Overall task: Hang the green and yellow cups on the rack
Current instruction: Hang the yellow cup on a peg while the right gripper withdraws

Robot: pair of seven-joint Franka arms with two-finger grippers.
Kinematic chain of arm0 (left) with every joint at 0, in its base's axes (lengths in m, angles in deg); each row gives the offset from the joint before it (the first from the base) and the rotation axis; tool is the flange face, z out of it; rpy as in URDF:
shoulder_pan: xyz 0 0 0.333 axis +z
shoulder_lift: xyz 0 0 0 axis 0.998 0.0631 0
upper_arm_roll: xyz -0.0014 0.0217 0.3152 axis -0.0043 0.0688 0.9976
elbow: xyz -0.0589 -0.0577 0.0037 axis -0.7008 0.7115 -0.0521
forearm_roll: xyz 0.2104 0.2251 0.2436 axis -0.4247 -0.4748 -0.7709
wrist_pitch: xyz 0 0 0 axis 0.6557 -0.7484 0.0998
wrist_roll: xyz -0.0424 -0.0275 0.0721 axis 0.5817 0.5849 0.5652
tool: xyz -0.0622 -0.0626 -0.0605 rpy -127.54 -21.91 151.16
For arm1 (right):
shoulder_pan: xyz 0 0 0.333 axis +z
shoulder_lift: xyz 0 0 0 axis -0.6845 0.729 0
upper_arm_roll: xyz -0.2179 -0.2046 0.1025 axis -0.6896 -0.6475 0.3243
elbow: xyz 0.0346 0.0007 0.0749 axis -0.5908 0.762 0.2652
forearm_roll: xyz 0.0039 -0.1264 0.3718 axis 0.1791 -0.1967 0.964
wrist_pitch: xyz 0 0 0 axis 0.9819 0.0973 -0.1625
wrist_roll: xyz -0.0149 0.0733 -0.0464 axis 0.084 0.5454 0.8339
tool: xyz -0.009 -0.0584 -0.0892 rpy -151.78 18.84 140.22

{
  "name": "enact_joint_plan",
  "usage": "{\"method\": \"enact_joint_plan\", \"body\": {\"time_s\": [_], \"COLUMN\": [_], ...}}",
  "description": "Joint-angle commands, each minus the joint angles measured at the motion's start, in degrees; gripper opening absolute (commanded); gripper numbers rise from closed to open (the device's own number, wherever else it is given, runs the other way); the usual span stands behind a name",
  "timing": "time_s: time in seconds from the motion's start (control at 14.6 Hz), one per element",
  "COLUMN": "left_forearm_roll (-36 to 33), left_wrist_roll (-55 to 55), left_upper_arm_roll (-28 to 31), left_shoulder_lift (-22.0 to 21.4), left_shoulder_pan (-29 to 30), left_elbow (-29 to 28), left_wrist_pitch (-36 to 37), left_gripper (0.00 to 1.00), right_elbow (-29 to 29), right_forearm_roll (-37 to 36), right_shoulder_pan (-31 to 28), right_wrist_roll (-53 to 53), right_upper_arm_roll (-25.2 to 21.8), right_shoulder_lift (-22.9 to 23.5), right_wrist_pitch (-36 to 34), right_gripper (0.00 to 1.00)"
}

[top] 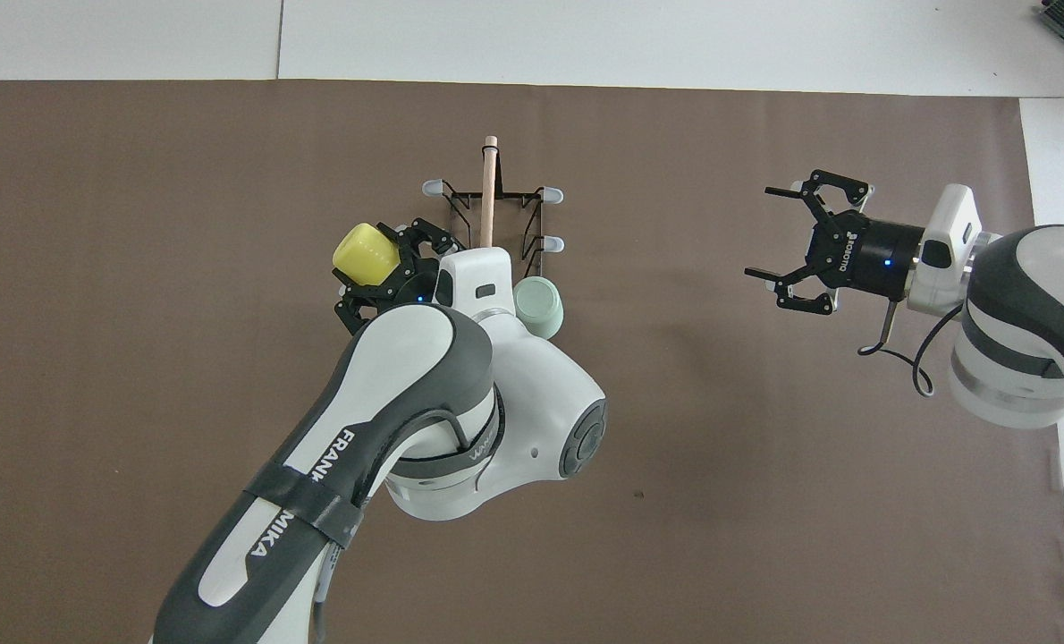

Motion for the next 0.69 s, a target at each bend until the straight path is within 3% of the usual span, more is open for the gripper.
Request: {"method": "enact_joint_plan", "body": {"time_s": [0.0,0.27,0.62], "left_forearm_roll": [-1.7,-1.2,-0.6], "left_wrist_roll": [0.8,1.2,1.5], "left_upper_arm_roll": [-0.3,-0.5,-0.5], "left_shoulder_lift": [0.6,0.5,0.4], "left_shoulder_pan": [0.0,-2.0,-4.1], "left_elbow": [-0.2,-0.5,-1.1], "left_wrist_pitch": [-0.2,0.7,1.9], "left_gripper": [0.0,0.0,0.0], "right_elbow": [-4.5,-10.7,-16.0], "right_forearm_roll": [-5.6,-17.6,-28.4], "right_shoulder_pan": [-2.7,-7.6,-9.7], "right_wrist_roll": [-2.2,-7.2,-19.2], "right_upper_arm_roll": [0.6,0.7,0.6], "right_shoulder_lift": [2.4,4.1,3.6], "right_wrist_pitch": [-3.0,-10.1,-18.0], "right_gripper": [1.0,1.0,1.0]}}
